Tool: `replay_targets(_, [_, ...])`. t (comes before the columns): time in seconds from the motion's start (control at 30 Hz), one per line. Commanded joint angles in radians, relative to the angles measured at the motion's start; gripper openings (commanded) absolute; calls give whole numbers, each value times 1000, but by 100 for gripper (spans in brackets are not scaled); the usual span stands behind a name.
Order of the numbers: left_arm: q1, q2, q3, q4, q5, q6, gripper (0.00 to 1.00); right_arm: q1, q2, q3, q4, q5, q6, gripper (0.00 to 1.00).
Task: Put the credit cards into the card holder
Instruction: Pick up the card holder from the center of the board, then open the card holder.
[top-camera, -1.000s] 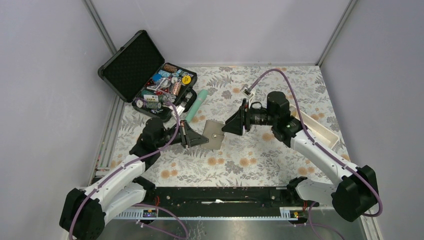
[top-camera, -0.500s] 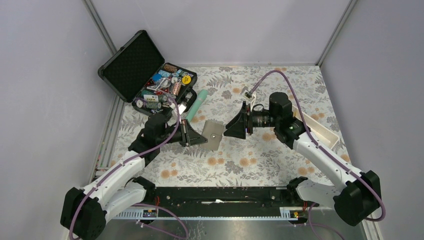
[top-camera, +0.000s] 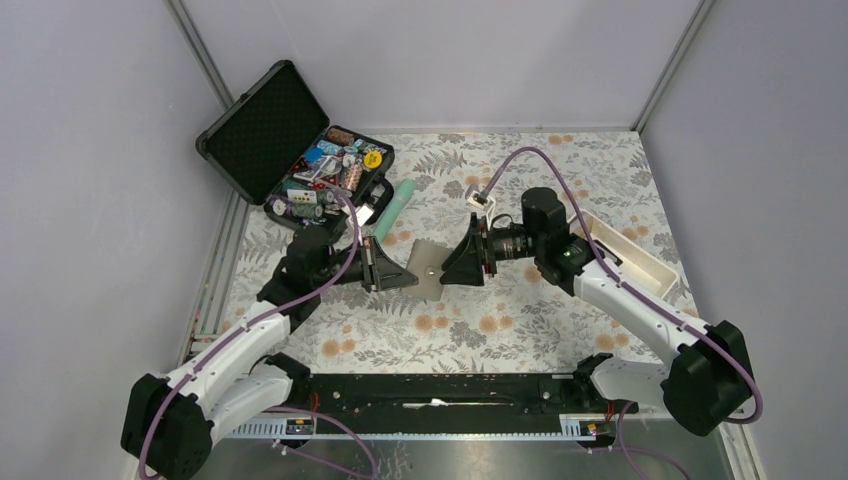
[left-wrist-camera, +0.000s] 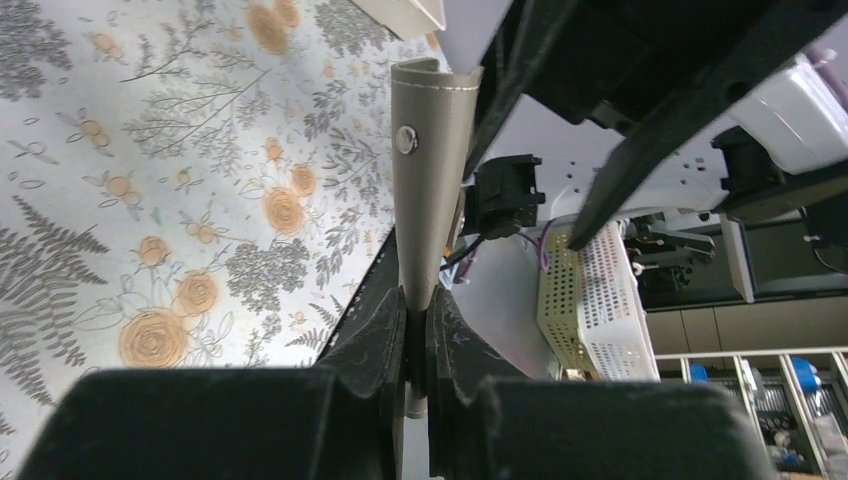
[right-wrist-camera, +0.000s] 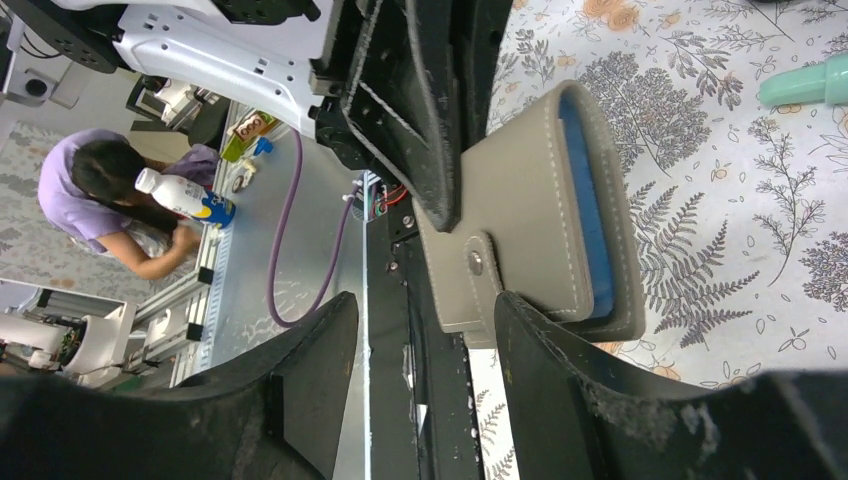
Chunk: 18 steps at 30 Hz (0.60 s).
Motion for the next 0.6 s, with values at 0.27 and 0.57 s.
replay_targets(0.27, [4, -73, 34, 207, 223, -57, 0, 14, 45, 25, -5, -32, -65, 60])
replay_targets(0.57, [2, -84, 25, 235, 262, -73, 0, 14, 42, 29, 69, -77, -18, 62])
